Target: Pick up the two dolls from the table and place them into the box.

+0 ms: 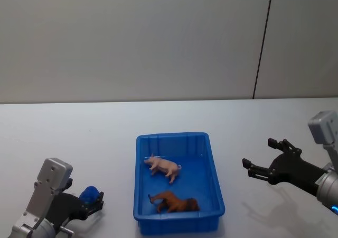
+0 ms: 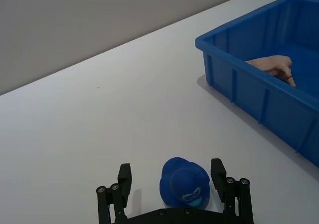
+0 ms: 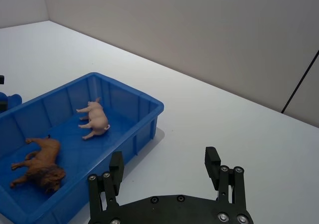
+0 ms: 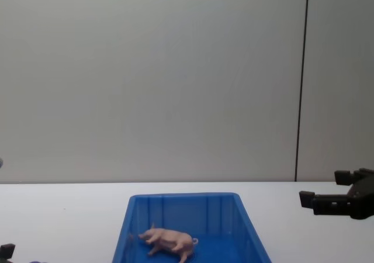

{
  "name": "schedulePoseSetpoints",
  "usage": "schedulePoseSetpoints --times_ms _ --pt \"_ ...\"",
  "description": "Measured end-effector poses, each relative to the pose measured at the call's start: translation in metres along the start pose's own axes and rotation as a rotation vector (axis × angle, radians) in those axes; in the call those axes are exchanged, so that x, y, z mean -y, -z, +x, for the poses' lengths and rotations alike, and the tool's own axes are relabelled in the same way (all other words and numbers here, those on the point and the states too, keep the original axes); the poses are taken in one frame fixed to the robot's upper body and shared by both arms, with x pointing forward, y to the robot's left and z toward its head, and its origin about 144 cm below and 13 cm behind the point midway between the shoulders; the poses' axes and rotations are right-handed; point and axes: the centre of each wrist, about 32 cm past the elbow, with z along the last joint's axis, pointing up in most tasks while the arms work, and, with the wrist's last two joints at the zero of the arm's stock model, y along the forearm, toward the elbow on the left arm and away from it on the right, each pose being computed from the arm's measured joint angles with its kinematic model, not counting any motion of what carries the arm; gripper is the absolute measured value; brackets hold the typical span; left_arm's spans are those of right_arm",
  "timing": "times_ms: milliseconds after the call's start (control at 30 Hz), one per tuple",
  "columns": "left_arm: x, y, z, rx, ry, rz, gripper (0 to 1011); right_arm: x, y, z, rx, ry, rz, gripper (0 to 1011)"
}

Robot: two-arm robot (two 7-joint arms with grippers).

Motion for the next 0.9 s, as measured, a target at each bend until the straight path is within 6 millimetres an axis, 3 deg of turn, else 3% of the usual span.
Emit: schedulePoseSetpoints --times_ms 600,900 --pt "0.0032 0.0028 0.0002 -0.018 0.054 0.012 997 0.0000 0.0000 0.0000 0.000 0.000 0.000 1001" --pt "0.0049 0.0047 -0.0003 -0.031 0.077 0.030 791 0.0000 0.0000 0.0000 0.000 0.000 0.000 1001"
